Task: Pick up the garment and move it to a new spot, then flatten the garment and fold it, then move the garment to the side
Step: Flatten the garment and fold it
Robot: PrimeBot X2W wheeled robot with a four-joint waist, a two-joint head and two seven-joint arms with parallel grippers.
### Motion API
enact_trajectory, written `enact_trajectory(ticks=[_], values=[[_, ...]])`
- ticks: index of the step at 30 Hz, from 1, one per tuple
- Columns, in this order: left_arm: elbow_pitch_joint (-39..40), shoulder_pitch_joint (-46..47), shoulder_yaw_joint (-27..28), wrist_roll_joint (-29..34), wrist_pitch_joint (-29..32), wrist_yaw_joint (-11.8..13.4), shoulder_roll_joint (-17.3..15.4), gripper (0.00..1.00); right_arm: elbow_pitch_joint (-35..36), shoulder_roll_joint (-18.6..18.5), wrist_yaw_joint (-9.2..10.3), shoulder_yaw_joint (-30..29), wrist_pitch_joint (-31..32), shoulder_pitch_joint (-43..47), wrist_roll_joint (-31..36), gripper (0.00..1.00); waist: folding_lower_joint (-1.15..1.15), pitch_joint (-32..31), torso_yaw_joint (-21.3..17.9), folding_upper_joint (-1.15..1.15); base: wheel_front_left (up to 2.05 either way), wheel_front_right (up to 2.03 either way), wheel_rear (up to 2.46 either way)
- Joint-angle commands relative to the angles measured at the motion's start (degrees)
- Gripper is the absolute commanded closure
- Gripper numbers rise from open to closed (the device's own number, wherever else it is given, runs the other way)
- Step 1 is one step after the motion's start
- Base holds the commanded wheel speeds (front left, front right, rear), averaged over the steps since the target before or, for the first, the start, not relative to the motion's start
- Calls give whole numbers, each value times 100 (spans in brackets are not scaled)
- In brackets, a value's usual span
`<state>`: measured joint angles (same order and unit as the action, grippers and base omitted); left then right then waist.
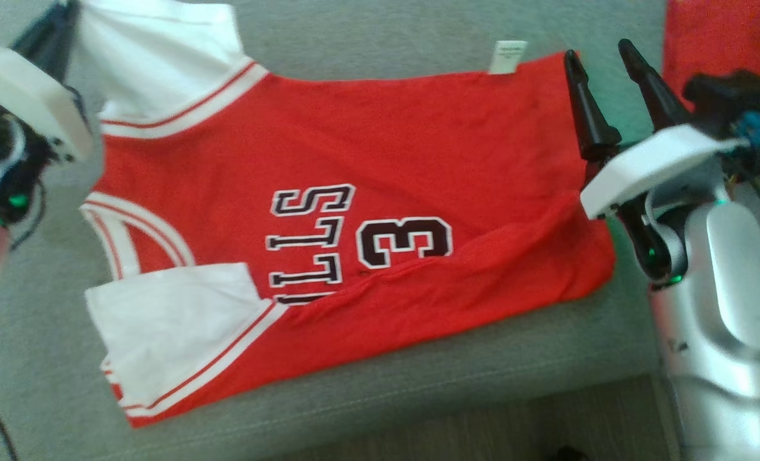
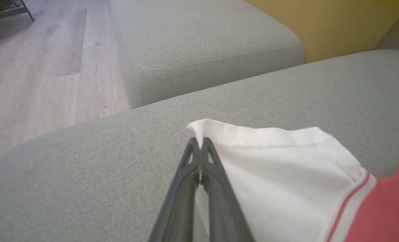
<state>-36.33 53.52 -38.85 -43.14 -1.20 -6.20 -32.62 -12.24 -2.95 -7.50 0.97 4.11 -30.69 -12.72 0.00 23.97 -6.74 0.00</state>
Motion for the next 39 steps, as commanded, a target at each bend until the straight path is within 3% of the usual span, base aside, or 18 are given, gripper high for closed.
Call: enact_trajectory(ticks=[1, 4, 12, 19, 30, 31, 32, 33, 39], values=[[165, 146, 263, -21, -62, 47, -240, 100, 113, 7, 1, 63, 64, -85, 93, 0, 0, -119, 207, 0, 0, 0, 0], [401, -93, 164, -34, -131, 46, -133, 100, -407, -41, 1, -90, 395, -356, 489, 0, 0, -184, 415, 0, 0, 0, 0], [924, -405, -87, 116, -279, 119, 20, 100, -1535, -613, 1, -81, 639, -937, 1027, 0, 0, -175, 690, 0, 0, 0, 0], [1180, -496, -143, 104, -236, 161, -13, 100, -2400, -849, 1, 30, 601, -1432, 1157, 0, 0, -98, 740, 0, 0, 0, 0], [1273, -503, -164, 69, -172, 191, -93, 100, -3301, -903, 1, 242, 482, -1802, 1040, 2, 0, -84, 778, 0, 0, 0, 0], [1273, -508, -164, 66, -169, 199, -102, 100, -3368, -886, 1, 287, 492, -1803, 1001, 43, 0, -94, 774, 0, 0, 0, 0], [1273, -515, -164, 61, -167, 206, -111, 100, -3420, -870, 1, 328, 485, -1807, 946, 94, 0, -104, 769, 0, 0, 0, 0], [1274, -523, -164, 57, -163, 213, -119, 100, -3467, -859, 1, 347, 471, -1814, 878, 100, 0, -114, 763, 0, 0, 0, 0], [1267, -564, -136, 16, -172, 265, -162, 100, -3593, -928, 1, 536, 246, -1865, 771, 100, 0, -163, 734, 0, 0, 0, 0]])
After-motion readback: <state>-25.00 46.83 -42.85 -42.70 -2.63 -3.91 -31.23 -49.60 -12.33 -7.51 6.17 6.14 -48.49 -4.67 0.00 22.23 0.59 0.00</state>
